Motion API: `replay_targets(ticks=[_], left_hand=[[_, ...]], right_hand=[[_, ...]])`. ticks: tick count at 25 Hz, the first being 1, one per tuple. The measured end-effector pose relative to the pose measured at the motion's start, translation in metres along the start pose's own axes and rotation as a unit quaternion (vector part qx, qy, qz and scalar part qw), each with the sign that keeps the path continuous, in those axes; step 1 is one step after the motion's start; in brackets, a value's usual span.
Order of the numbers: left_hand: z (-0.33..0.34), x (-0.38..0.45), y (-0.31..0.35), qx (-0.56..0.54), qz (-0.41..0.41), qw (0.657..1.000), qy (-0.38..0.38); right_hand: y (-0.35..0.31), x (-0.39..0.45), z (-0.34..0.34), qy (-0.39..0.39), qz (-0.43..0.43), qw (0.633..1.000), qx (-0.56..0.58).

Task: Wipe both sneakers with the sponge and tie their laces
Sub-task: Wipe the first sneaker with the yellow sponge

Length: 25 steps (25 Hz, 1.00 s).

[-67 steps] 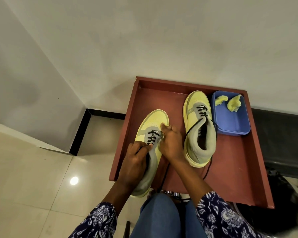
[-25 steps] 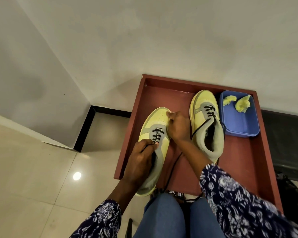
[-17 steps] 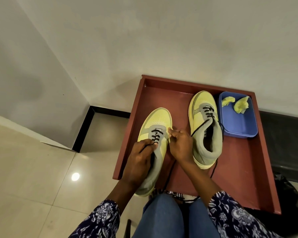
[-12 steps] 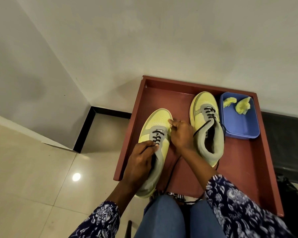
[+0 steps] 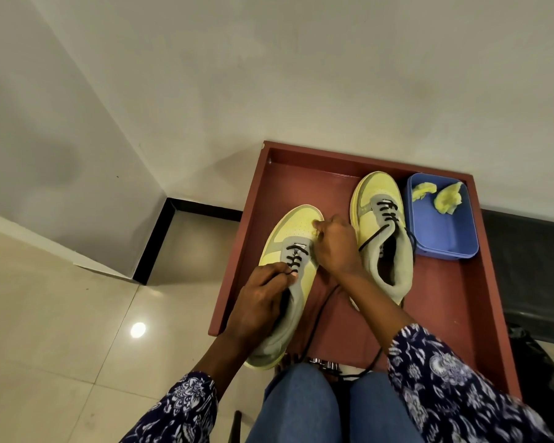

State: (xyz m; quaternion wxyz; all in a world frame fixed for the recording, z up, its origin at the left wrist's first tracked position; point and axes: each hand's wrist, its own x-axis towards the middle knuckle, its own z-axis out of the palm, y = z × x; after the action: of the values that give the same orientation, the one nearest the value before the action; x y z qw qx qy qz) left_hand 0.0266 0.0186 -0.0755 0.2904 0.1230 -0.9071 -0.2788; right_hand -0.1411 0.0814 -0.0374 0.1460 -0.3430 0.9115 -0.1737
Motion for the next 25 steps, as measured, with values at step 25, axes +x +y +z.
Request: replay_targets(ticks=[25], left_hand=[[0.0, 0.0, 0.002, -0.016, 0.014, 1.0, -0.014]], right_hand=[[-0.001, 0.021, -0.004, -0.025, -0.063, 0.995, -0.074]])
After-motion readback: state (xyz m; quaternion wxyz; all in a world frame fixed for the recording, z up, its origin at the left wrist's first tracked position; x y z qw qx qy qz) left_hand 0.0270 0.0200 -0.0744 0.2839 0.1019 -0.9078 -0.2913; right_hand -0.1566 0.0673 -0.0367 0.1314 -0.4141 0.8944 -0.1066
